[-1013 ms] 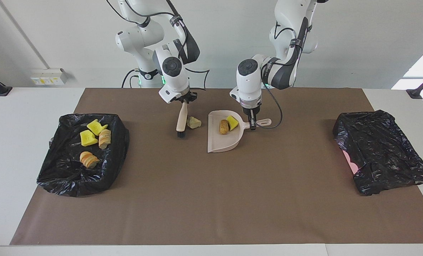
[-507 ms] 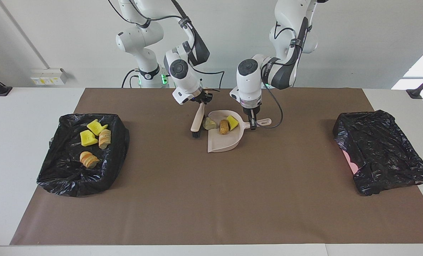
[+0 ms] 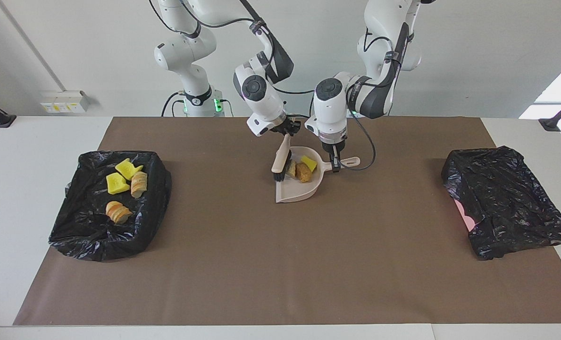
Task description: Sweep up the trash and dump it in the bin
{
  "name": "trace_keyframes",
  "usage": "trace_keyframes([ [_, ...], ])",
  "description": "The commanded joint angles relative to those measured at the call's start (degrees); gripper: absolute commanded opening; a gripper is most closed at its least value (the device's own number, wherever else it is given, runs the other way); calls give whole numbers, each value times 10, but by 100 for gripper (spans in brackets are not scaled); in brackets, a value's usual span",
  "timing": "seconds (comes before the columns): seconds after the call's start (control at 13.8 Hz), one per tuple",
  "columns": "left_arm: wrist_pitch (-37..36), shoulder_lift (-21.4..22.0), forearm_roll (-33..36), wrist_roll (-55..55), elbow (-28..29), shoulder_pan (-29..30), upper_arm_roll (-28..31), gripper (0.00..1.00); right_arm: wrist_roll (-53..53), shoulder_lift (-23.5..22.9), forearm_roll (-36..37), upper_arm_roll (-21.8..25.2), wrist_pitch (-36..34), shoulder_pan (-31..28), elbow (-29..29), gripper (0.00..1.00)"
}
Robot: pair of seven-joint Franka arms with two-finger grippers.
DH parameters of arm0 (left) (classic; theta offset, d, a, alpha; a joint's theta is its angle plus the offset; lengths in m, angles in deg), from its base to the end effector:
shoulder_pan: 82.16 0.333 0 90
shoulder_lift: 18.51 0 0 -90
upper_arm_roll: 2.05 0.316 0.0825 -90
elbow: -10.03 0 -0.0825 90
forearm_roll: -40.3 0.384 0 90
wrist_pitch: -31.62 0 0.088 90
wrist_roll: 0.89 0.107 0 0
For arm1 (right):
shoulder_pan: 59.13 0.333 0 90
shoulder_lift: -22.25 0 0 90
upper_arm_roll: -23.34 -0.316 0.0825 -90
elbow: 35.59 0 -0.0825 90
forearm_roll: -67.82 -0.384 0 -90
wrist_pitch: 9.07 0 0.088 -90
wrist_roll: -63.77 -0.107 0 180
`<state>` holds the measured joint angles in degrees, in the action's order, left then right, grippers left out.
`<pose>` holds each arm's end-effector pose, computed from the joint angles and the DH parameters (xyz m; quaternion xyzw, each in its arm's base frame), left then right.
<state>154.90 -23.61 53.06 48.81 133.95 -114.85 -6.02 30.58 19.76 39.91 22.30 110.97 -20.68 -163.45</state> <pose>0.4372 -0.3138 0.3483 -0.6791 0.7272 0.0590 0.0805 0.3817 0.3440 0.3427 -0.9727 0.0856 0.1873 0.1074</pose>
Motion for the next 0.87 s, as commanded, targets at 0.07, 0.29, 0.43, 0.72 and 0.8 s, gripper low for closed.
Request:
trace_keyframes([
  [0.07, 9, 13, 7, -8, 24, 3, 5, 0, -19, 9, 135, -1, -104, -2, 46, 0],
  [0.29, 6, 10, 1, -1, 18, 15, 5, 0, -18, 25, 188, -1, -160, -2, 59, 0],
  [0.43, 0, 7, 1, -1, 5, 17, 8, 0, -20, 41, 195, -1, -210, -3, 71, 0],
  [0.72, -28, 32, 1, 8, -17, 70, 10, 0, -52, 64, 126, -1, -199, -4, 36, 0],
  [0.8, -39, 48, 1, 17, -17, 85, 10, 0, -58, 65, 117, -2, -187, 0, 27, 0],
])
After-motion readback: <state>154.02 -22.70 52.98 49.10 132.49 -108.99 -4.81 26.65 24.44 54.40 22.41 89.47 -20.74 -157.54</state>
